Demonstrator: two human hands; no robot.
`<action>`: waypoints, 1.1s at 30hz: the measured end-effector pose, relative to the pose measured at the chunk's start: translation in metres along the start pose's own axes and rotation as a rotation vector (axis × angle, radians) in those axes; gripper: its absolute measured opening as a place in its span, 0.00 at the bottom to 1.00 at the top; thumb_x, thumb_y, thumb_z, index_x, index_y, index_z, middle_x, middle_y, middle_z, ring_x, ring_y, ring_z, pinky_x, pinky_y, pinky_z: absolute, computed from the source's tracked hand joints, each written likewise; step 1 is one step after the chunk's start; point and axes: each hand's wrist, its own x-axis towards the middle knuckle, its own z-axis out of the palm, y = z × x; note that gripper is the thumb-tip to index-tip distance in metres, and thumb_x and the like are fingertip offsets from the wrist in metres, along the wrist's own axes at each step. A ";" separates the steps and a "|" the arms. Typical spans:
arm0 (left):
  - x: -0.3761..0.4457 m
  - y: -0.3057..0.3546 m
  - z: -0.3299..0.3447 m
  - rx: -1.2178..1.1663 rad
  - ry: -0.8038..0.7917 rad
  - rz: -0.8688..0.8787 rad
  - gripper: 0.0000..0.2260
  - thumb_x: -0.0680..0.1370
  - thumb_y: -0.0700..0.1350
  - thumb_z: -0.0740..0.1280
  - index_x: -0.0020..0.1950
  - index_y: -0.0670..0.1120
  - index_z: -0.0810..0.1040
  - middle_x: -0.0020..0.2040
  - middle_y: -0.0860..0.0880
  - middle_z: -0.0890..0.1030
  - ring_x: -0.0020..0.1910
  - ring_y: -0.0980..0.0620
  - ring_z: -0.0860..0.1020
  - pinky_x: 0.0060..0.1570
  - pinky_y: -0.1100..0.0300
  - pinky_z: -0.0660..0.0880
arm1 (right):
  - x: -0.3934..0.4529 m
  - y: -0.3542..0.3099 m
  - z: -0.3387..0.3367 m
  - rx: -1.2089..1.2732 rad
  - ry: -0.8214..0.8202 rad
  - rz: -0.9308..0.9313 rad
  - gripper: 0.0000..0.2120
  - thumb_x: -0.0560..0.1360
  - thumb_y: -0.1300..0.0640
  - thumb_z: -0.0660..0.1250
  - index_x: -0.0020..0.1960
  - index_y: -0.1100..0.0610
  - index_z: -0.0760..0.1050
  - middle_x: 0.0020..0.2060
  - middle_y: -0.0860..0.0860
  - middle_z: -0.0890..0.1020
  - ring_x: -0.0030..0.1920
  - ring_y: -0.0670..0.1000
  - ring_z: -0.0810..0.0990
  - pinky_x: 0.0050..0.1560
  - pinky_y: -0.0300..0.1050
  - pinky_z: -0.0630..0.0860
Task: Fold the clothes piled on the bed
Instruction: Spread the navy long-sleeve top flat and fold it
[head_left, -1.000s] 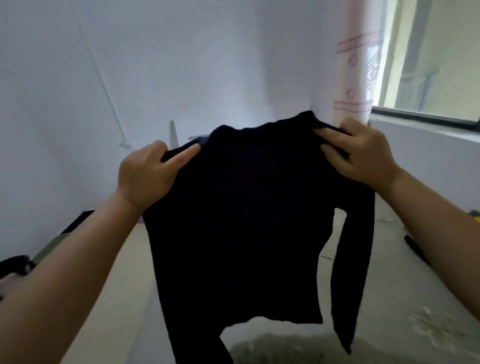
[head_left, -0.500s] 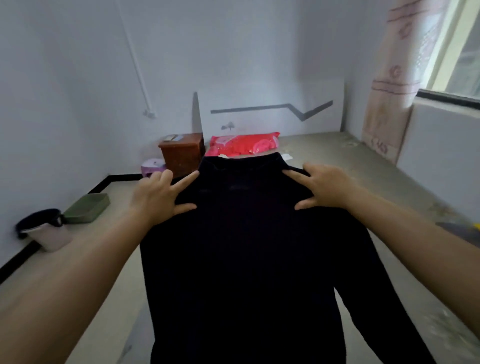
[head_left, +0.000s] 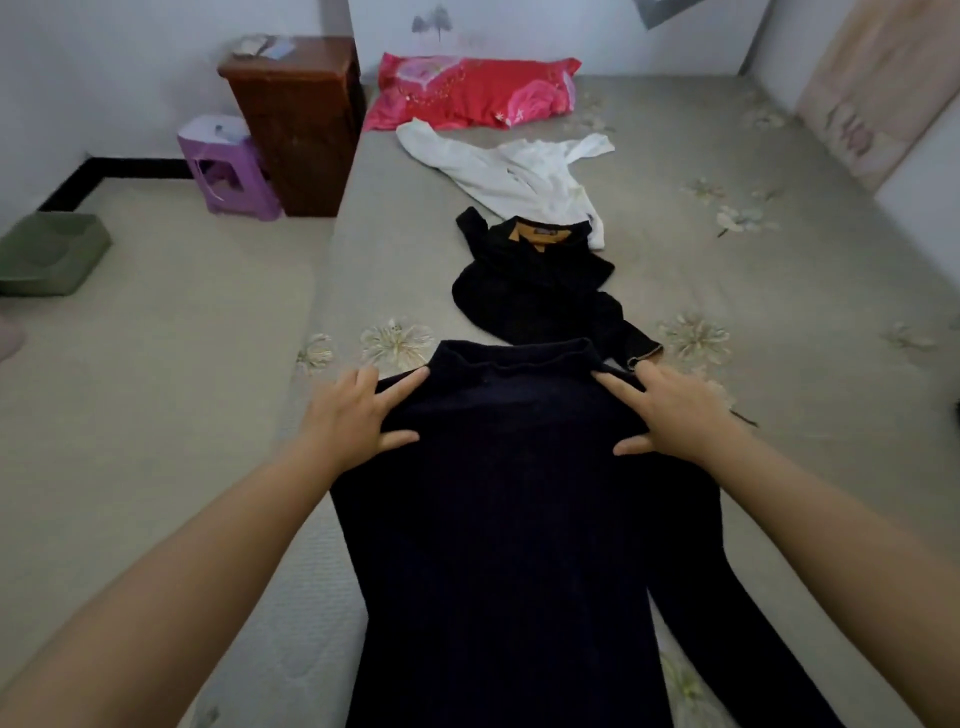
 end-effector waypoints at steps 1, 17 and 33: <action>0.010 -0.004 0.013 -0.028 -0.021 0.015 0.32 0.67 0.66 0.51 0.60 0.50 0.78 0.29 0.41 0.72 0.23 0.46 0.69 0.24 0.62 0.58 | 0.012 0.000 0.011 -0.016 0.010 0.010 0.42 0.70 0.31 0.55 0.75 0.48 0.43 0.64 0.56 0.65 0.58 0.54 0.70 0.46 0.42 0.69; 0.167 -0.049 0.197 0.017 -0.208 -0.119 0.34 0.72 0.66 0.57 0.74 0.57 0.51 0.54 0.36 0.72 0.50 0.39 0.72 0.44 0.50 0.70 | 0.217 0.030 0.167 0.080 0.299 -0.071 0.41 0.75 0.33 0.34 0.59 0.55 0.78 0.33 0.60 0.75 0.29 0.56 0.73 0.33 0.41 0.59; 0.175 -0.048 0.319 -0.208 -0.122 -0.070 0.34 0.74 0.70 0.41 0.67 0.48 0.65 0.48 0.35 0.74 0.43 0.36 0.73 0.43 0.43 0.69 | 0.261 0.006 0.269 0.267 0.232 0.064 0.36 0.76 0.34 0.38 0.64 0.53 0.73 0.55 0.68 0.76 0.46 0.66 0.77 0.42 0.56 0.74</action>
